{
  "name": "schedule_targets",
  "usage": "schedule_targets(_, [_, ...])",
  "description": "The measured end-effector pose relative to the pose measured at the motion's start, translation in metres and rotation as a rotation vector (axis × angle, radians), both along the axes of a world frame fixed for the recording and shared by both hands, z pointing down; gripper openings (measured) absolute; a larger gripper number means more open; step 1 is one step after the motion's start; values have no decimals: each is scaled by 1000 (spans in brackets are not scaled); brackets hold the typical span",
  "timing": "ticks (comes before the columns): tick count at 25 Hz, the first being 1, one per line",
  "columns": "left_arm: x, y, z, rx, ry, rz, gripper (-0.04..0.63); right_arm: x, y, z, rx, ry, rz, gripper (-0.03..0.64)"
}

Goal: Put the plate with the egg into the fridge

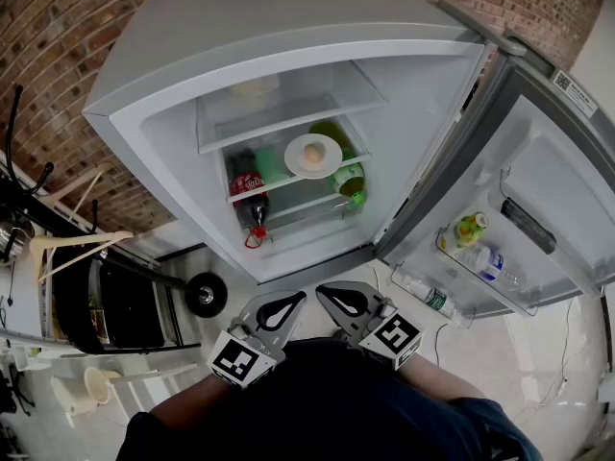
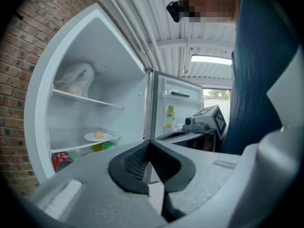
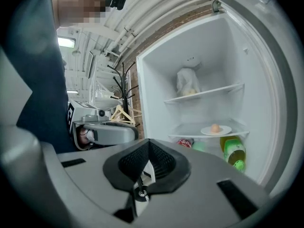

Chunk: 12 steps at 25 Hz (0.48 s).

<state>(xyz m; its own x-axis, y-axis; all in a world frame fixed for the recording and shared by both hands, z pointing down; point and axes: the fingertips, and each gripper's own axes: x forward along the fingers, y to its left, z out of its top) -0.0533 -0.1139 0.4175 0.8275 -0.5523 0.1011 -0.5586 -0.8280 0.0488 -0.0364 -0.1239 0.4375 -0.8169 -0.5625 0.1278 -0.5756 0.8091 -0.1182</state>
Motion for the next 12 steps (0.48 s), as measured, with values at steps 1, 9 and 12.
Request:
schedule_targets(1, [0, 0, 0, 2, 1, -1, 5, 0, 0, -1, -1, -1, 0, 9])
schedule_targets(9, [-3, 1, 0, 2, -6, -5, 5, 0, -1, -2, 1, 2, 6, 9])
schedule_targets(12, [-4, 1, -2, 4, -4, -6, 5, 0, -2, -2, -2, 3, 10, 9])
